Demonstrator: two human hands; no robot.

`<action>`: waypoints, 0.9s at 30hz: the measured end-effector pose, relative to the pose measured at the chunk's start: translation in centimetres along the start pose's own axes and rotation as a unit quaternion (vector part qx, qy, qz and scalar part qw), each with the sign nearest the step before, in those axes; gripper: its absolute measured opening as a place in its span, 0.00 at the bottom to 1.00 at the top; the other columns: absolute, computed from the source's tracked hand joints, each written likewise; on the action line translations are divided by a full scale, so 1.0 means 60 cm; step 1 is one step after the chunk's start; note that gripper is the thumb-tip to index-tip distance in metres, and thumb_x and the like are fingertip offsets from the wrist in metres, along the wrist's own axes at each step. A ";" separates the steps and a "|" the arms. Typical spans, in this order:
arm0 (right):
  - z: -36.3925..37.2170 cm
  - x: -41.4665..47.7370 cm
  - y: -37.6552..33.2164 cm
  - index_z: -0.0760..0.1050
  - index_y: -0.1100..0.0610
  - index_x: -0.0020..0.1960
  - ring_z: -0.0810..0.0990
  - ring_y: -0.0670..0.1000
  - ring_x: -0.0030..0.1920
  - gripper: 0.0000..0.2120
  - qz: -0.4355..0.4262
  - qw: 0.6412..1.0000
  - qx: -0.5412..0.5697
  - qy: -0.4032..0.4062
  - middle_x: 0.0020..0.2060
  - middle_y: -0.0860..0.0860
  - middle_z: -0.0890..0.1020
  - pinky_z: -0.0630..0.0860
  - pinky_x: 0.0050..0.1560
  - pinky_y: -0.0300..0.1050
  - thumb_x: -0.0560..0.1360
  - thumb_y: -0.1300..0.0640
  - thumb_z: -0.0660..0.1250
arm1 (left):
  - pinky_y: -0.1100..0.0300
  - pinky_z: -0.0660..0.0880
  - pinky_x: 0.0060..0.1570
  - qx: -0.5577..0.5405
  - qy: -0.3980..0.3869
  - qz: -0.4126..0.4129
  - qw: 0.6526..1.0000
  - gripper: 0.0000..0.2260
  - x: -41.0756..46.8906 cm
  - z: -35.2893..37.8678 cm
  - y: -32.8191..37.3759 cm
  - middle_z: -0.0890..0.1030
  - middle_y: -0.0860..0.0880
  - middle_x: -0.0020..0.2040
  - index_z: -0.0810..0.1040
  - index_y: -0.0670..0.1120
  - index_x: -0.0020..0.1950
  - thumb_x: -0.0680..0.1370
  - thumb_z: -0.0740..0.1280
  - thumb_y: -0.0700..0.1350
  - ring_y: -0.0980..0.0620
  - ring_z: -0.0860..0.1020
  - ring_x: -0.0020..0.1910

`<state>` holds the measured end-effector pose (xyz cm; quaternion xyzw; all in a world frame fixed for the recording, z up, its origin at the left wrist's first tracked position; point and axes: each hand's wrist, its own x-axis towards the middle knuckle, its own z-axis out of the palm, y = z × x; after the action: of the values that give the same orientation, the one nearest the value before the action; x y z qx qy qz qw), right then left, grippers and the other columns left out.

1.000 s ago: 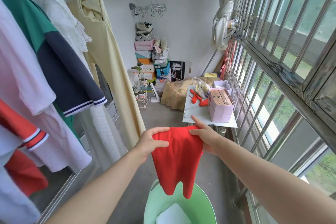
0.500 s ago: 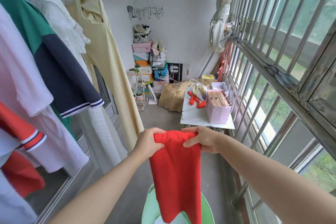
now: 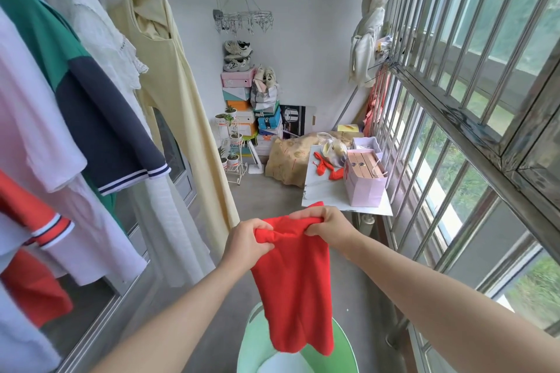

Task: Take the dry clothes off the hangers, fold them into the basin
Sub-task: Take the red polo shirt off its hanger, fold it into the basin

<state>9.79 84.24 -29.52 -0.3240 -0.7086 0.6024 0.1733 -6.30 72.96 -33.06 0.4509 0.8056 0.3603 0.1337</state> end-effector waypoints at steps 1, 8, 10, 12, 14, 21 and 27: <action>0.000 0.002 0.003 0.80 0.61 0.56 0.80 0.46 0.41 0.25 -0.003 1.000 0.029 -0.005 0.43 0.52 0.83 0.78 0.45 0.34 0.67 0.80 0.58 | 0.68 0.69 0.46 -0.004 0.002 -0.002 1.000 0.14 -0.002 0.000 0.000 0.84 0.53 0.49 0.83 0.49 0.50 0.65 0.77 0.40 0.54 0.80 0.51; -0.004 0.013 0.011 0.80 0.53 0.59 0.78 0.48 0.33 0.24 0.103 0.981 0.164 0.012 0.39 0.52 0.83 0.74 0.35 0.39 0.71 0.74 0.61 | 0.70 0.68 0.52 -0.025 -0.003 0.001 1.000 0.18 -0.006 0.001 0.001 0.83 0.53 0.54 0.82 0.49 0.54 0.66 0.76 0.40 0.55 0.79 0.55; -0.007 0.015 0.015 0.81 0.48 0.56 0.72 0.48 0.28 0.23 0.137 0.983 0.121 0.023 0.33 0.51 0.79 0.65 0.31 0.39 0.71 0.70 0.62 | 0.68 0.70 0.55 -0.022 -0.009 -0.002 1.000 0.18 -0.007 0.003 -0.002 0.83 0.54 0.54 0.82 0.49 0.55 0.66 0.76 0.41 0.55 0.78 0.56; -0.008 0.013 0.014 0.82 0.46 0.55 0.64 0.50 0.26 0.22 0.167 0.982 0.084 0.021 0.28 0.51 0.73 0.58 0.31 0.39 0.71 0.68 0.62 | 0.64 0.71 0.58 -0.022 -0.015 -0.007 1.000 0.18 -0.009 0.006 -0.005 0.83 0.54 0.54 0.82 0.51 0.55 0.65 0.76 0.41 0.55 0.78 0.56; -0.007 0.006 0.012 0.81 0.49 0.57 0.67 0.49 0.27 0.22 0.168 0.977 0.128 0.013 0.31 0.52 0.75 0.64 0.32 0.39 0.73 0.69 0.59 | 0.62 0.72 0.59 -0.029 -0.020 -0.009 0.999 0.19 -0.010 0.009 -0.009 0.83 0.55 0.54 0.82 0.51 0.54 0.65 0.76 0.42 0.55 0.78 0.57; 0.001 -0.004 0.014 0.80 0.56 0.59 0.76 0.53 0.37 0.30 0.128 0.944 0.303 0.020 0.47 0.57 0.81 0.74 0.37 0.42 0.67 0.73 0.50 | 0.59 0.74 0.57 -0.105 -0.048 -0.018 0.993 0.21 -0.010 -0.005 -0.012 0.81 0.56 0.53 0.80 0.53 0.53 0.63 0.79 0.42 0.56 0.79 0.54; 0.010 -0.011 -0.002 0.79 0.59 0.59 0.79 0.54 0.42 0.32 0.110 0.943 0.315 -0.009 0.46 0.57 0.82 0.75 0.41 0.42 0.64 0.73 0.46 | 0.61 0.70 0.57 -0.016 0.018 0.002 1.000 0.24 -0.009 -0.018 -0.014 0.71 0.51 0.57 0.78 0.53 0.54 0.61 0.80 0.46 0.52 0.73 0.57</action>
<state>9.86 83.35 -29.44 -0.3234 -0.4441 0.8130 0.1927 -7.12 71.73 -32.96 0.4437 0.8013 0.3812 0.1253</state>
